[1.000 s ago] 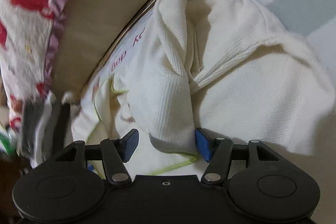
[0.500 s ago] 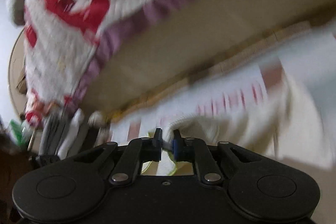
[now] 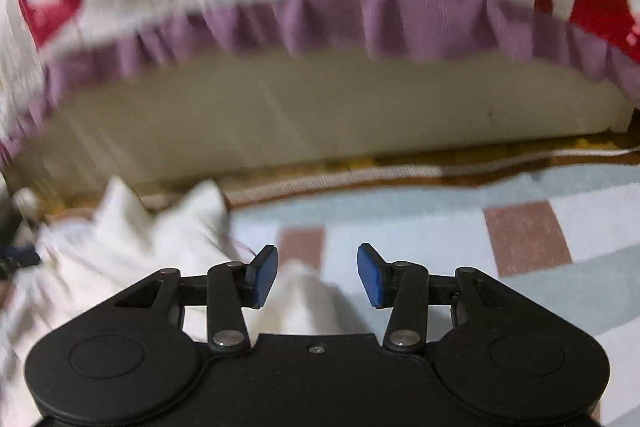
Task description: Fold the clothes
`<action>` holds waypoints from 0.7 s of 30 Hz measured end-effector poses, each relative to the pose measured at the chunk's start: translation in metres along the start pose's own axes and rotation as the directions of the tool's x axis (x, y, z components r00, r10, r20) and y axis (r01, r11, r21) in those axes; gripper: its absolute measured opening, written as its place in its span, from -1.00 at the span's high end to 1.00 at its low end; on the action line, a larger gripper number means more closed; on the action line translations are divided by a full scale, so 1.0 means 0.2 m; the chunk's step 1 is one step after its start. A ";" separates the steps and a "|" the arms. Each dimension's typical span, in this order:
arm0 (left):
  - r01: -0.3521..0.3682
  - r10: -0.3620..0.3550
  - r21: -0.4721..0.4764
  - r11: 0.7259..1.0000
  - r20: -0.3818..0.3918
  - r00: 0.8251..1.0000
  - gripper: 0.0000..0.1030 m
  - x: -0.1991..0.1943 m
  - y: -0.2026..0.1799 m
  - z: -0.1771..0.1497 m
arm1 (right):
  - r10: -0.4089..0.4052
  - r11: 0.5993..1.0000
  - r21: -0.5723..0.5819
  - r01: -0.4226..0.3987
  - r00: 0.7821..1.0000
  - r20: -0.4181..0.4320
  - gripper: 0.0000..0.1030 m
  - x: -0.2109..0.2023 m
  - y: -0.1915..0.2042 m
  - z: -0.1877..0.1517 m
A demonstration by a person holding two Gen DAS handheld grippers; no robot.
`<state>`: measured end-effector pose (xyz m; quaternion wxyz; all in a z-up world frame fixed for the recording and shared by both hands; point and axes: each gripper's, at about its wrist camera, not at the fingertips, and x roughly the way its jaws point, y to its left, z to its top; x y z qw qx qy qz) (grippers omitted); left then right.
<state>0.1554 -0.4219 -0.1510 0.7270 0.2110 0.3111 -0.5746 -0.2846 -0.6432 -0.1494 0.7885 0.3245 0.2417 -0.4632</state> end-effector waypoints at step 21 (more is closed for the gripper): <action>-0.014 0.019 0.147 0.989 -0.033 0.999 0.96 0.20 -0.04 0.12 | 0.137 0.960 -0.247 -0.131 0.991 0.005 0.93 0.47 0.39 0.26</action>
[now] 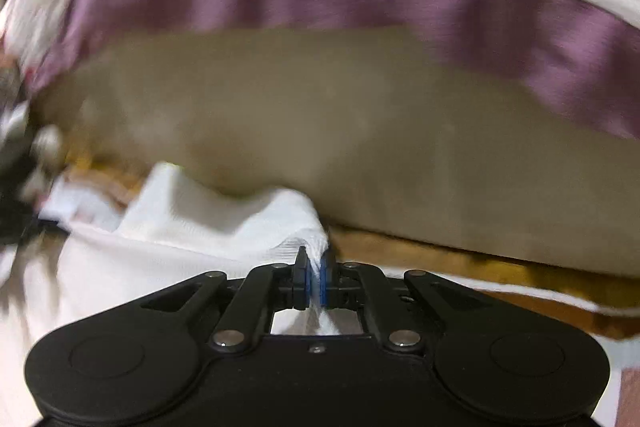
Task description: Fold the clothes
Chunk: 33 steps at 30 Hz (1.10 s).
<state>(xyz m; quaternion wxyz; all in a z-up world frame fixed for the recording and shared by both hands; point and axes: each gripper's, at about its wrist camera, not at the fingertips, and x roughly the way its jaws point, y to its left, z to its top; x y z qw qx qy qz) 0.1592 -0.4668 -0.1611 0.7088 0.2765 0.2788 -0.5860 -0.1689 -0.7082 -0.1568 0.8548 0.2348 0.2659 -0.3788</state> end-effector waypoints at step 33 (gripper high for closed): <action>-0.217 0.215 -0.101 0.971 -0.035 0.976 0.84 -0.13 -0.09 -0.28 | -0.267 0.936 0.274 0.222 0.954 0.139 0.89 -0.70 -0.32 -0.55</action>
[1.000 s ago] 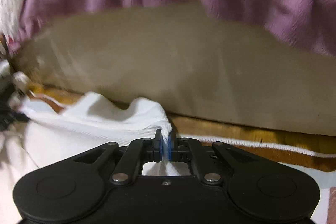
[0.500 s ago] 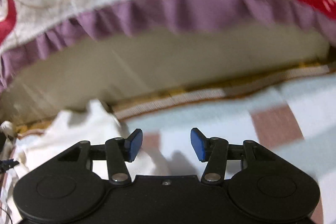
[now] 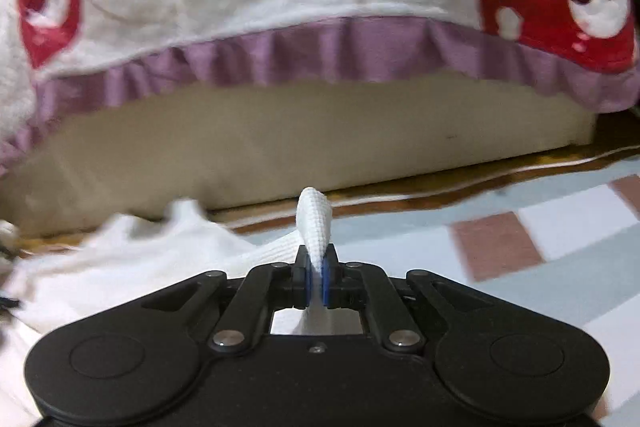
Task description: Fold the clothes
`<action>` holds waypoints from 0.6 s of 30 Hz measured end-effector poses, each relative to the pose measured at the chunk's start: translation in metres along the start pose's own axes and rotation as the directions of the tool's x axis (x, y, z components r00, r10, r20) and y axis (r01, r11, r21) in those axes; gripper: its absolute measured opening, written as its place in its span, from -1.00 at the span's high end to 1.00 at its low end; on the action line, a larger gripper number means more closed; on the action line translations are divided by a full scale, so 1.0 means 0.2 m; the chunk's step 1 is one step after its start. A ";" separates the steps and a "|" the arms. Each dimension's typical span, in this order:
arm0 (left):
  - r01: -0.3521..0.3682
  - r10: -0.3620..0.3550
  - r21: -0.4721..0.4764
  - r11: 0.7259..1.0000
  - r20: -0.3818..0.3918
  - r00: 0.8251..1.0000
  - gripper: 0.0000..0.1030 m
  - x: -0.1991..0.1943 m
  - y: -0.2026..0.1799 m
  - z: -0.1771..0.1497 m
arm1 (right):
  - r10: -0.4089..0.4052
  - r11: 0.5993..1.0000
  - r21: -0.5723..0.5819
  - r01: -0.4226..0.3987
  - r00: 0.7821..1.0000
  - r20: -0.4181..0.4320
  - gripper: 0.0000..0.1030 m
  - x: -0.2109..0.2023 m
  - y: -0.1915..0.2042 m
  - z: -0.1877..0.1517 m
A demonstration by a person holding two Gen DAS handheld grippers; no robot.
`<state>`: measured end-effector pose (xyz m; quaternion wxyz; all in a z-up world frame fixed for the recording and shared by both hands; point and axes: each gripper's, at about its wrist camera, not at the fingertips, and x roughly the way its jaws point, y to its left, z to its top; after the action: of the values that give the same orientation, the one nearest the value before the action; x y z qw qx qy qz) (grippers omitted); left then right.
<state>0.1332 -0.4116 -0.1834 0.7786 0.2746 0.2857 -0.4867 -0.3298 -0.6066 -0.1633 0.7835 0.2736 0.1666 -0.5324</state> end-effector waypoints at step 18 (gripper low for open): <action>-0.132 0.089 -0.218 0.967 -0.197 0.976 -0.18 -0.61 0.00 -0.38 | -0.015 0.993 -0.120 -0.007 0.982 -0.186 -0.32 0.05 0.04 -0.14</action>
<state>0.0759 -0.2846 -0.1478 0.8011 0.2424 0.3957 -0.3781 -0.3182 -0.5944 -0.1891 0.7783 0.2746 0.2717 -0.4950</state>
